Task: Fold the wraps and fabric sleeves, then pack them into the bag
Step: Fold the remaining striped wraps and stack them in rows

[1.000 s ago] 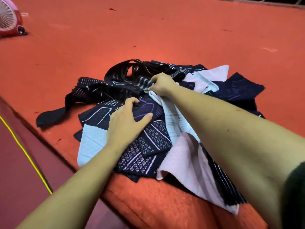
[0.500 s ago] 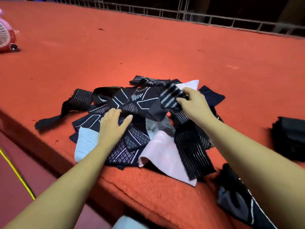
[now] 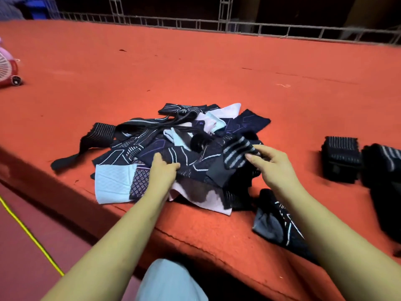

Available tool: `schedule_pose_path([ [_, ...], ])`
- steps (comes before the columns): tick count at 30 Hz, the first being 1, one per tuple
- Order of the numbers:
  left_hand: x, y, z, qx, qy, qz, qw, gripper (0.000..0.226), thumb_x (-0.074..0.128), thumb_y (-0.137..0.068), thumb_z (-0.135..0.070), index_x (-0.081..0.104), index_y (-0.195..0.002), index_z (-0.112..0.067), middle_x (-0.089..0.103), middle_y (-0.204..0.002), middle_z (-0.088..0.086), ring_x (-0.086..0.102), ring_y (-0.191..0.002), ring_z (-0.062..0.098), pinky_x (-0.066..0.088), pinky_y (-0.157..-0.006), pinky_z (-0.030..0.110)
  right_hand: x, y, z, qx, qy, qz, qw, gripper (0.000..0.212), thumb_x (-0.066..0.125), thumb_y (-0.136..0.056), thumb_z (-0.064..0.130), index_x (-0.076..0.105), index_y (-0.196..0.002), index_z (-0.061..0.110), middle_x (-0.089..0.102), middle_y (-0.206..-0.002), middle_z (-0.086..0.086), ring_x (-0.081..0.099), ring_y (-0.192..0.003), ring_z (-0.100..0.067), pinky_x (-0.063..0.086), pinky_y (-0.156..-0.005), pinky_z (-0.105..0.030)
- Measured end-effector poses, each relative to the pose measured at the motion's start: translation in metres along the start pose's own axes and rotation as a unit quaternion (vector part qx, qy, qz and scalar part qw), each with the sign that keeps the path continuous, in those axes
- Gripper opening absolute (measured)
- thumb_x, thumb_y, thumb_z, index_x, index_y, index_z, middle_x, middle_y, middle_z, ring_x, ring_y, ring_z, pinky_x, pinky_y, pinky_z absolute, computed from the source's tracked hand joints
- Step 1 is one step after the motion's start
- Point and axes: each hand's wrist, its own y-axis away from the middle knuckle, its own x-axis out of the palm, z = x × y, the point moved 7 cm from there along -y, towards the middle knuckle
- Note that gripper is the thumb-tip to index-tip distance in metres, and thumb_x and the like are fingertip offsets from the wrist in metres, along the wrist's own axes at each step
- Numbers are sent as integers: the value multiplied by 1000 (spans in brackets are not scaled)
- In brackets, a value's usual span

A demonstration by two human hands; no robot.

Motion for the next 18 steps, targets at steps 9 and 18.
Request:
schedule_pose_path([
  [9, -17, 11, -9, 8, -87, -60, 994, 38, 59, -86, -1, 40, -119, -4, 57, -115, 17, 57, -111, 36, 45, -96, 41, -19, 23, -8, -11, 118, -2, 993, 18, 73, -84, 3, 72, -86, 21, 65, -95, 3, 62, -86, -11, 47, -79, -25],
  [18, 62, 98, -57, 315, -215, 276, 882, 48, 70, -87, -37, 58, -129, -17, 59, -120, -11, 51, -115, 4, 38, -105, 22, 0, 36, -12, -12, 164, 101, 981, 10, 67, -92, 20, 73, -86, 16, 69, -86, -10, 59, -68, -21, 45, -67, -33],
])
